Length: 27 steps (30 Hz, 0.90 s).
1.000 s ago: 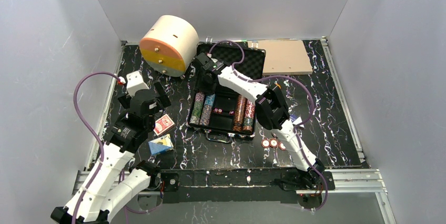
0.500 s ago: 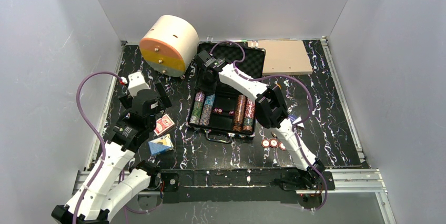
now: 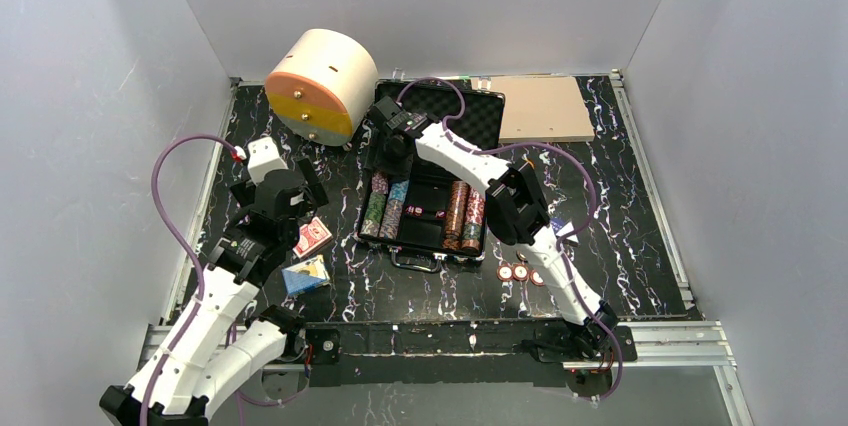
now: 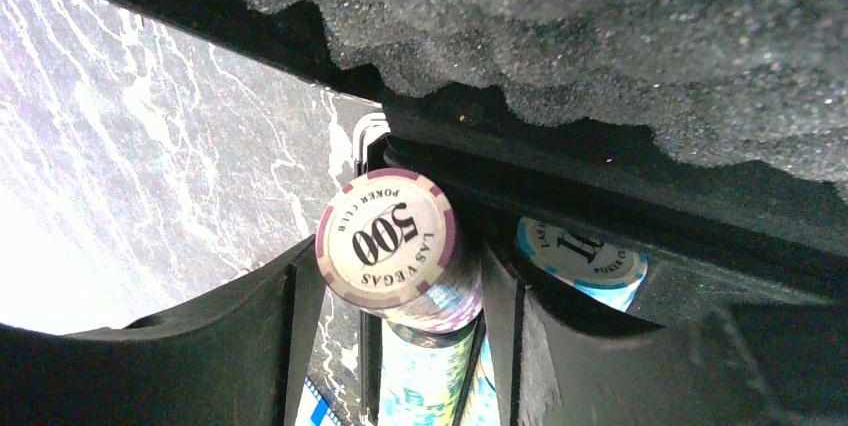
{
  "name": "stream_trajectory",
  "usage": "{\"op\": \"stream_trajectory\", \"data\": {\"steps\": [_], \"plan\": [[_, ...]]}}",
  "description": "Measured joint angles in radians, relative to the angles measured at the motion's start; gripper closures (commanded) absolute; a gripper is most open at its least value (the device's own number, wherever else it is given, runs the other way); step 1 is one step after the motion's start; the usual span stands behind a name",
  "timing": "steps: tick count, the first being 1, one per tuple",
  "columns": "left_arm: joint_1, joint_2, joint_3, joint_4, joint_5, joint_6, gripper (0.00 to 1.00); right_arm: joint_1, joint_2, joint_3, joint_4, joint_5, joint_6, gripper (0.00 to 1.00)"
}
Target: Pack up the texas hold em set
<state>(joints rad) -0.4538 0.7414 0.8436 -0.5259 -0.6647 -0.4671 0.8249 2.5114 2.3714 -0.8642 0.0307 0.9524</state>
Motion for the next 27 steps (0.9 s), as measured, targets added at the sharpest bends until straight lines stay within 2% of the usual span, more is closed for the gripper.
{"op": "stream_trajectory", "data": {"steps": [4,12,16,21,27], "plan": [[0.0,0.006,-0.002,0.001,0.006,-0.005,0.02,0.004,-0.023,-0.04,0.034,0.003,-0.014,0.38],[0.0,0.009,-0.004,0.001,0.018,-0.008,0.02,0.011,-0.035,-0.064,0.035,0.034,-0.064,0.77],[0.0,0.009,-0.006,0.001,0.018,-0.009,0.02,0.015,-0.058,-0.108,0.073,0.042,-0.065,0.88],[0.0,0.009,-0.013,0.0,0.018,-0.009,0.02,-0.013,-0.018,-0.011,-0.026,-0.041,-0.039,0.92],[0.0,0.009,-0.018,0.0,0.019,-0.013,0.02,-0.048,-0.019,-0.04,-0.011,-0.166,-0.032,0.9]]}}
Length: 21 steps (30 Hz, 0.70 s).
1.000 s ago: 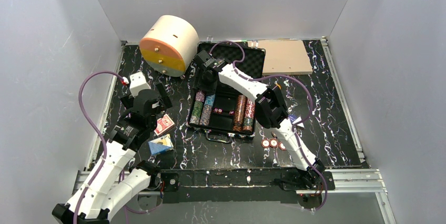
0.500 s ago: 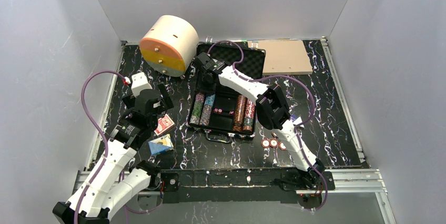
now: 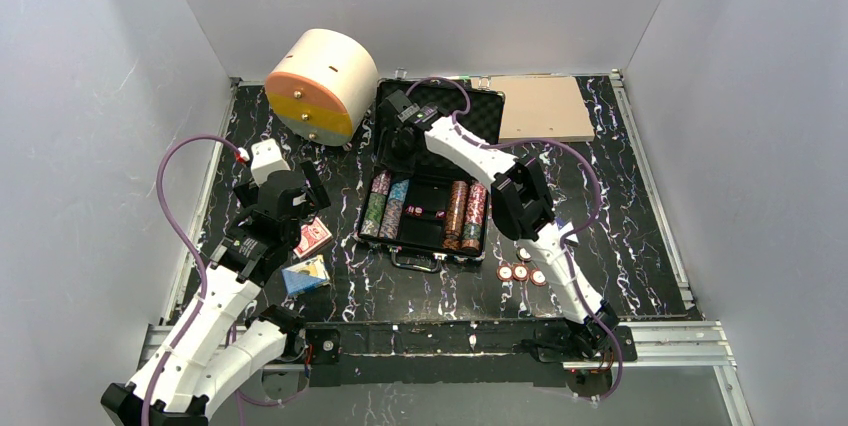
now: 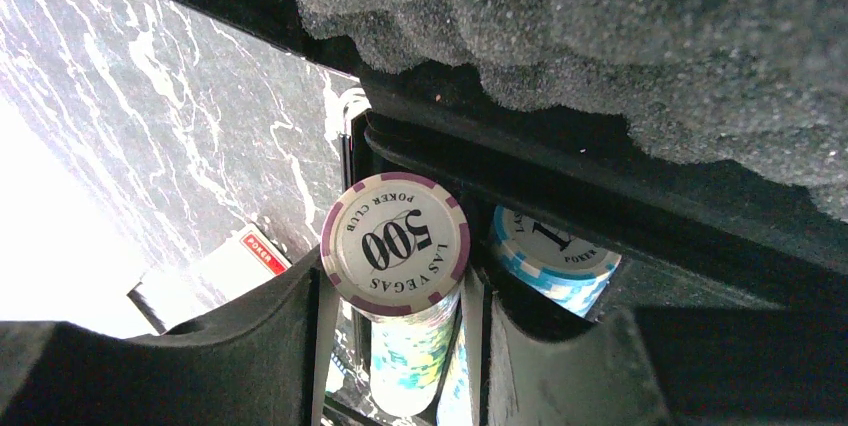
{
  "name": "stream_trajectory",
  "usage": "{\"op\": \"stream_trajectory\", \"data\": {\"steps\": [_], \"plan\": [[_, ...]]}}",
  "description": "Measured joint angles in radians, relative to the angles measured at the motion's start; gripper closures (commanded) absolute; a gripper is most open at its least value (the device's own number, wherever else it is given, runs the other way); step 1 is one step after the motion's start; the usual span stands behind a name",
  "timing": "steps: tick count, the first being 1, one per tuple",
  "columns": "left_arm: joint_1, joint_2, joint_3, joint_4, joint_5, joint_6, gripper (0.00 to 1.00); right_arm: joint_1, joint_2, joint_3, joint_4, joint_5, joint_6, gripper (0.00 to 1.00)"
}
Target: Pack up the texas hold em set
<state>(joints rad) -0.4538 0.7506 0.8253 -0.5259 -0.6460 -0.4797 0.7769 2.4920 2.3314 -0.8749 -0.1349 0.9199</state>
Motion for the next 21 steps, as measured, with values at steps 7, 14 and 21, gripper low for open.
{"op": "stream_trajectory", "data": {"steps": [7,14,21], "plan": [[0.0,0.0,0.0,0.0,0.001,-0.004,0.02,-0.002,0.014,0.018,-0.013,-0.007,-0.005,0.68],[0.0,0.0,-0.001,0.0,0.0,-0.004,0.02,0.016,-0.021,-0.046,0.038,0.063,0.008,0.43],[0.0,0.003,-0.001,0.0,0.001,-0.004,0.02,0.045,-0.064,-0.092,0.083,0.154,0.035,0.3]]}}
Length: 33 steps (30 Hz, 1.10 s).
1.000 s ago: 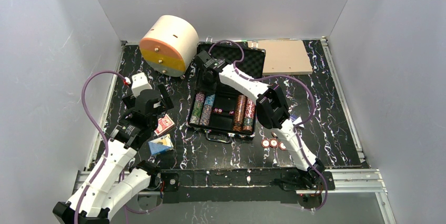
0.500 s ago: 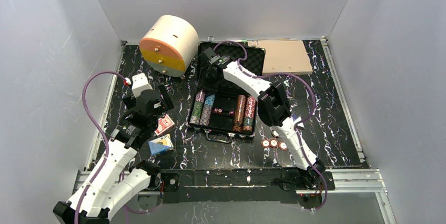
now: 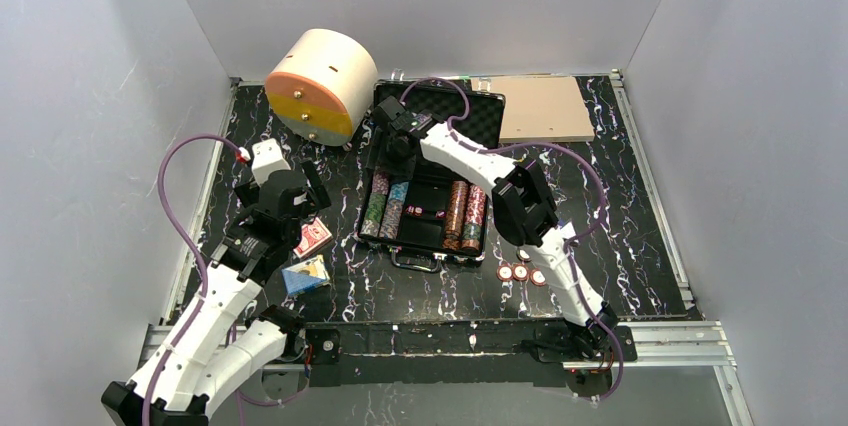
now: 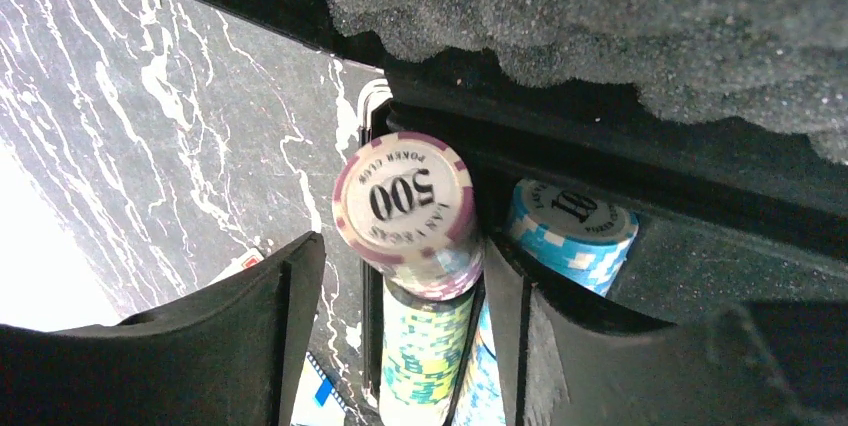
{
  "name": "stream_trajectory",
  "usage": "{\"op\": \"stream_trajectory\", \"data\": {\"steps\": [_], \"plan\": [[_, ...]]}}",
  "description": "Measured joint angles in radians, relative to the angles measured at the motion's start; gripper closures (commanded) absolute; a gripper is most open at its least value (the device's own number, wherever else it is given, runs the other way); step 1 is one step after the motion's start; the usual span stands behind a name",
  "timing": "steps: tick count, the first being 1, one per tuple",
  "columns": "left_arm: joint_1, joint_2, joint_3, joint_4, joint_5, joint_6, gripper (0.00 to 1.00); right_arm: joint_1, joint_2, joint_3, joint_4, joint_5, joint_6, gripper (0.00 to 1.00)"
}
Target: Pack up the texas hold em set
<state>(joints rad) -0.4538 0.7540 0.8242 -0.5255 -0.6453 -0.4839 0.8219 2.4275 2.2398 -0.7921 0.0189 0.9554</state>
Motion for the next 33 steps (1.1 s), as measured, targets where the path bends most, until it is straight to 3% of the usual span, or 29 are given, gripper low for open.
{"op": "stream_trajectory", "data": {"steps": [7,12,16,26,33], "plan": [[0.0,0.006,-0.012,0.013,0.055,-0.006,0.02,0.002,-0.058,-0.031,-0.009,0.072,-0.005,0.27],[0.0,0.006,-0.079,0.086,0.176,-0.007,0.02,-0.013,-0.114,-0.076,-0.018,0.165,-0.021,0.29],[0.0,0.051,-0.15,0.204,0.328,-0.023,0.14,-0.023,-0.252,-0.243,0.034,0.227,-0.043,0.34],[0.0,0.478,-0.14,0.489,0.488,-0.037,0.21,-0.03,-0.683,-0.596,0.192,0.326,-0.159,0.39],[0.0,0.682,-0.061,0.608,0.487,-0.031,0.37,-0.032,-0.842,-0.694,0.275,0.328,-0.235,0.38]]}}
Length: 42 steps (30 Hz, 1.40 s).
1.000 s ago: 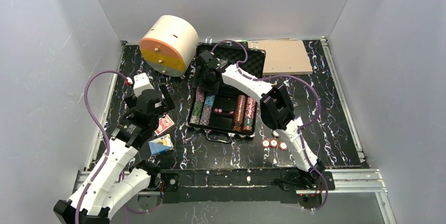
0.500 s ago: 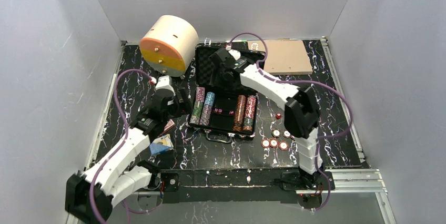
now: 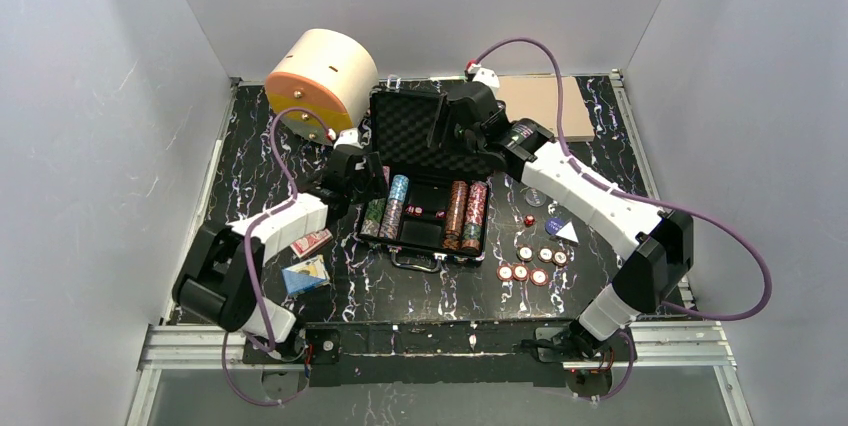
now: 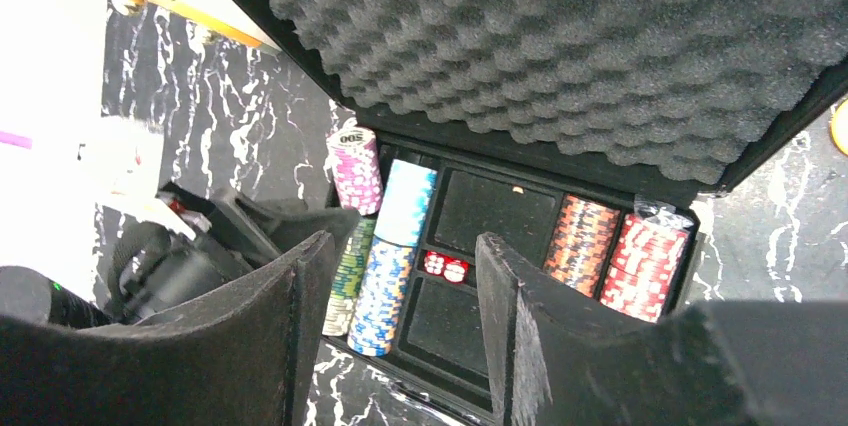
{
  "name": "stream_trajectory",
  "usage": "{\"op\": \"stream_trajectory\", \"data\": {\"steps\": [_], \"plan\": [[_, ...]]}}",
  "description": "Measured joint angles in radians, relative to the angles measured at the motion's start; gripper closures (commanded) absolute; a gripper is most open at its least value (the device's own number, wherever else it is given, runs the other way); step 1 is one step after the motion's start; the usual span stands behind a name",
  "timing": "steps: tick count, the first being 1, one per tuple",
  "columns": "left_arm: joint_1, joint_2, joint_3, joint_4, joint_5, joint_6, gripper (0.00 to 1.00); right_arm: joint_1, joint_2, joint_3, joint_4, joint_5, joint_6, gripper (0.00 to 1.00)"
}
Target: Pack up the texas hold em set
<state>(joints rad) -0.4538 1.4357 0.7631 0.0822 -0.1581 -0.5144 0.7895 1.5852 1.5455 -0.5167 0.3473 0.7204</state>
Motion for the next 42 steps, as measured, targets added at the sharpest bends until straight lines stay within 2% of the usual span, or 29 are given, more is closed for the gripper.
{"op": "stream_trajectory", "data": {"steps": [6,10,12,22,23,25,27,29,32,35,42], "plan": [[0.0,0.117,0.079,0.045,-0.003,0.029,0.56,-0.001,-0.005,-0.02,0.009,0.024,-0.048,0.37],[0.0,0.186,0.118,0.049,-0.006,0.044,0.63,-0.006,-0.006,-0.031,0.015,0.04,-0.07,0.37],[-0.001,0.198,0.139,0.035,-0.011,0.056,0.63,-0.011,-0.013,-0.045,0.017,0.044,-0.072,0.37],[-0.028,0.28,0.246,-0.087,-0.056,0.065,0.46,-0.058,-0.047,-0.088,0.019,0.069,-0.072,0.37],[-0.037,0.292,0.268,-0.114,-0.074,0.064,0.48,-0.062,-0.049,-0.089,0.019,0.071,-0.072,0.37],[-0.05,0.309,0.302,-0.159,-0.106,0.065,0.66,-0.067,-0.051,-0.09,0.019,0.073,-0.071,0.37],[-0.06,0.324,0.326,-0.188,-0.132,0.065,0.8,-0.07,-0.053,-0.097,0.021,0.074,-0.071,0.37],[-0.066,0.334,0.341,-0.208,-0.15,0.066,0.9,-0.071,-0.054,-0.103,0.021,0.074,-0.071,0.37],[-0.071,0.339,0.359,-0.234,-0.164,0.076,0.99,-0.075,-0.055,-0.106,0.02,0.074,-0.071,0.37],[-0.073,0.346,0.389,-0.29,-0.169,0.083,1.0,-0.078,-0.061,-0.116,0.022,0.074,-0.071,0.37],[-0.073,0.401,0.575,-0.491,-0.145,0.114,1.0,-0.092,-0.085,-0.148,0.027,0.078,-0.073,0.37]]}}
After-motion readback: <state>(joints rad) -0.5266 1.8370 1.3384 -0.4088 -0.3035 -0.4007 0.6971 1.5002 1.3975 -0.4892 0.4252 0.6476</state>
